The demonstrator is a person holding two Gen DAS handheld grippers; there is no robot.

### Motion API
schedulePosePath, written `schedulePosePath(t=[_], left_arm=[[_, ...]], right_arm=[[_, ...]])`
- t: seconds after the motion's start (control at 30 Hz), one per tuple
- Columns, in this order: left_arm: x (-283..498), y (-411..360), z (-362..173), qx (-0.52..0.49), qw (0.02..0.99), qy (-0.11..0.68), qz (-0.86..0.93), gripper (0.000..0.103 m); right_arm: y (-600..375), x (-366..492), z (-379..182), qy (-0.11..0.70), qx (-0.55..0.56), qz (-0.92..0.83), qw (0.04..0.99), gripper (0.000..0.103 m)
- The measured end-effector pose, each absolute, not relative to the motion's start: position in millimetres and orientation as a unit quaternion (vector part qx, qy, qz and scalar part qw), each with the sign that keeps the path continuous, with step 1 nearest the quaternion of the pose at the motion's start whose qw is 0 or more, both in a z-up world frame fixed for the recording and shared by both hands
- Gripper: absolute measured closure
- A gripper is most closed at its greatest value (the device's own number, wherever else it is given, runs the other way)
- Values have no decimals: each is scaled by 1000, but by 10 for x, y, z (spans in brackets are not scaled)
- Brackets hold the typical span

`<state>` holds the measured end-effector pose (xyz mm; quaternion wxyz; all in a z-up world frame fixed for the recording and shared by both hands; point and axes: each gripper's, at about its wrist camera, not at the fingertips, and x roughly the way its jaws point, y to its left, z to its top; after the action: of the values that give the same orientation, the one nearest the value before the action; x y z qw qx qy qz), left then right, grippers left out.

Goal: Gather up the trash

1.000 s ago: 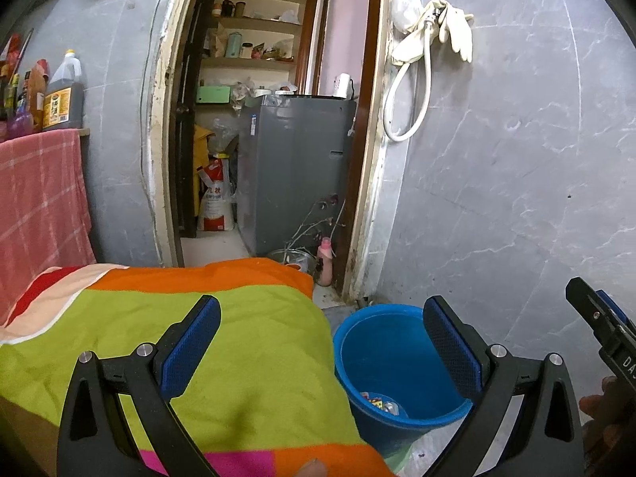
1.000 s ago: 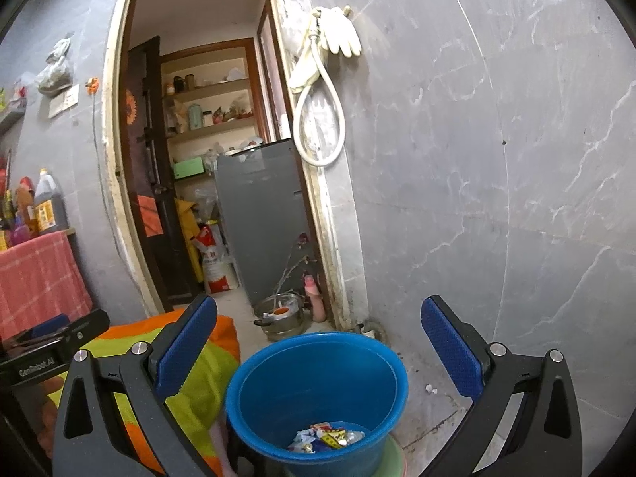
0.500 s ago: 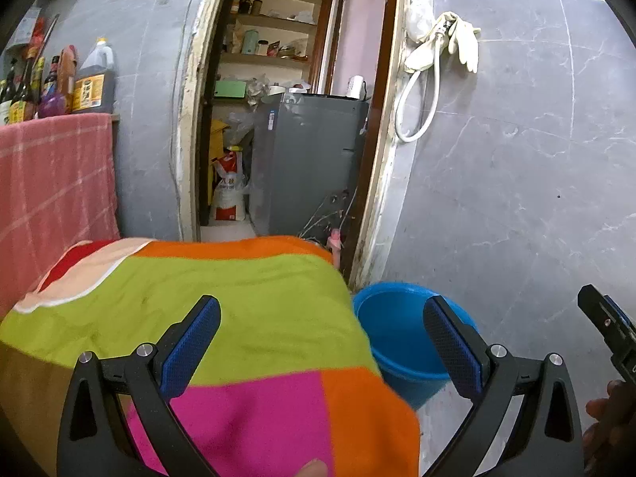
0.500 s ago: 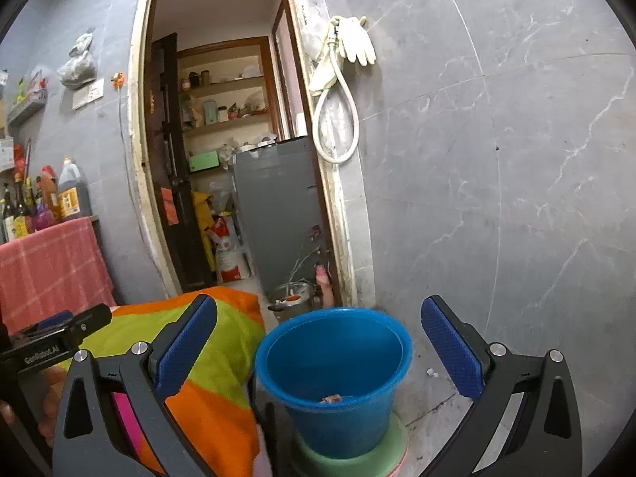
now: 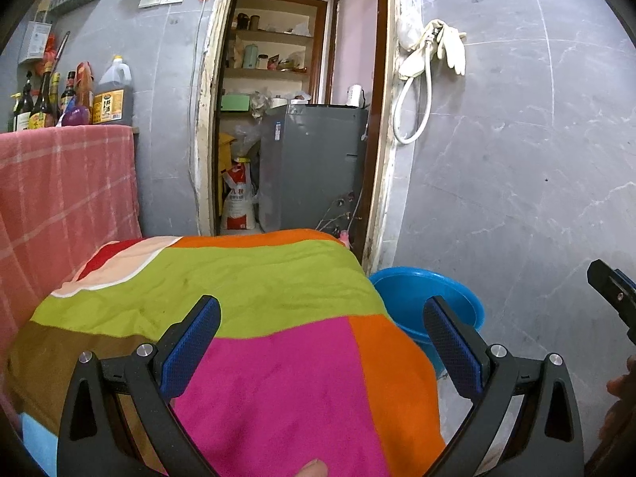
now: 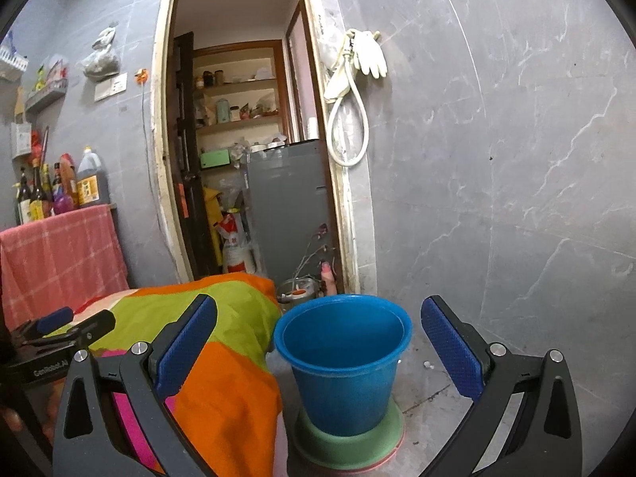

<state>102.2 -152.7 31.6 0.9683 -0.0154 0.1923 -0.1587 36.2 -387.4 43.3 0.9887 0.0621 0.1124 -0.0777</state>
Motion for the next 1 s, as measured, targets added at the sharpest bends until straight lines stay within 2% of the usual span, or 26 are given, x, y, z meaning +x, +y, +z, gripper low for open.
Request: schedulePosePath(t=[1.0], left_arm=[[325,-1149,-128,-12,972,188,-139,3]], right_arm=[[-3464,-204,-98,103,18,-96,990,0]])
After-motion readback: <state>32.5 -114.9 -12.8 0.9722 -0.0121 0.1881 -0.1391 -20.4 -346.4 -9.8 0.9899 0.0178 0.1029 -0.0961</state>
